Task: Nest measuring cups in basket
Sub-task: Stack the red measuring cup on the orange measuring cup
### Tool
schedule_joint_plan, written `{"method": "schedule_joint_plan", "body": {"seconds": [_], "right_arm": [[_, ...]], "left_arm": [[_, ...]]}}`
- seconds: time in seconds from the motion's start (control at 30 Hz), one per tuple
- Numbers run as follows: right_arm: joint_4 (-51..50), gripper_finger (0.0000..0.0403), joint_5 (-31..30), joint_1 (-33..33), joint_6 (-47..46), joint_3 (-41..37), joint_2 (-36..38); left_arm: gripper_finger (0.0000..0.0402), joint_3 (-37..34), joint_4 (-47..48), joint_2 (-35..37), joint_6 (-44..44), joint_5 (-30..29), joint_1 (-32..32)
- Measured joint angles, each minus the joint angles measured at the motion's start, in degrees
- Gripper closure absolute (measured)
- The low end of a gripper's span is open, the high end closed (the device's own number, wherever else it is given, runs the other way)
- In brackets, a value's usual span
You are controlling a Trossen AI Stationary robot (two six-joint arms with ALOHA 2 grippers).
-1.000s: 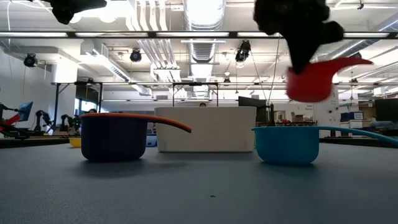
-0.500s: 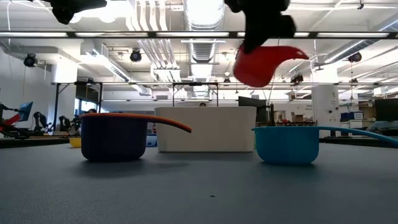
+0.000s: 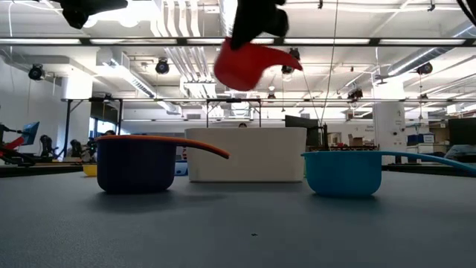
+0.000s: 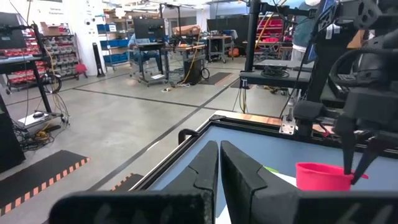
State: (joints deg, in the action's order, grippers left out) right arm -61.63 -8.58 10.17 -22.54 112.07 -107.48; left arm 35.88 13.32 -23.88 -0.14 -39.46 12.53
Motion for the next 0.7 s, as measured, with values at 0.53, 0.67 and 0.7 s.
{"method": "schedule_joint_plan", "body": {"seconds": [0.53, 0.67, 0.7], "right_arm": [[5.00, 0.0394, 0.00, 0.32, 19.47, 4.91, -5.73], [10.09, 0.0394, 1.72, 2.10, 29.61, 4.79, -6.41], [11.53, 0.0394, 2.11, 2.49, 31.22, 4.79, -6.62]], "left_arm": [[0.0402, 0.00, -0.09, 0.00, -0.02, 0.00, 0.00], [0.0402, 0.00, -0.10, 0.00, 0.13, 0.00, 0.00], [0.0402, 0.00, -0.11, 0.01, 0.15, 0.00, 0.00]]}}
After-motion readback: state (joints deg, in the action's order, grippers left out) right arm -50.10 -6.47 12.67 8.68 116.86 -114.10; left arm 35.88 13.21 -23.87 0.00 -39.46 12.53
